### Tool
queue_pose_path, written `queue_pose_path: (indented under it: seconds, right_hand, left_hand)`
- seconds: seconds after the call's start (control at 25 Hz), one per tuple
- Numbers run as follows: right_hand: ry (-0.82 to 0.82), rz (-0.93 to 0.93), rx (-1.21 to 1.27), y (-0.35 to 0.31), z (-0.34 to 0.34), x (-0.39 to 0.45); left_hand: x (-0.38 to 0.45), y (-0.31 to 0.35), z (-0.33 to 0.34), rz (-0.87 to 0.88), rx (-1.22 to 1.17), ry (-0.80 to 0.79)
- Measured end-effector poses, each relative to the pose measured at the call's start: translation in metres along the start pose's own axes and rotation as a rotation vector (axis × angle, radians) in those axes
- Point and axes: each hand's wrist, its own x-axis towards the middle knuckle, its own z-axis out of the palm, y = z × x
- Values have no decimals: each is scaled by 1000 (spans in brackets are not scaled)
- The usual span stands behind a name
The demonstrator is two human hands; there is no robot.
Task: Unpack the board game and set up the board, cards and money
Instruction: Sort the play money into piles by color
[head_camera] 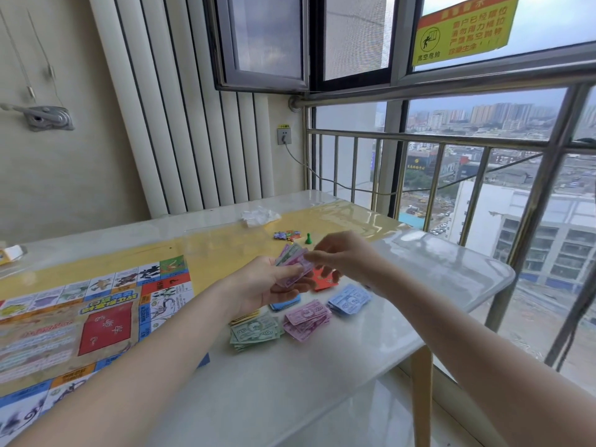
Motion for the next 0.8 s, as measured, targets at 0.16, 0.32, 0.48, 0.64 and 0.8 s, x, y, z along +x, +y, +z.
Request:
queue_pose_path:
  seconds: [0.16,0.32,0.48,0.64,0.8]
  right_hand:
    - [0,8,149,-4,10,5]
    - [-32,-10,228,-7,18,9]
    - [-86,-39,239,-13,35,17]
    - [-167,-14,144,-13,55,34]
    - [-171,39,262,-13,64,54]
  left_hand:
    - [-9,1,-10,7,-23,-38]
    - [-19,3,-24,3,-124,-69]
    - [-29,5,-47,4,-126,-53]
    - [-27,2,-68,-16,-84,72]
    - [-11,9,-79,-20,-73,164]
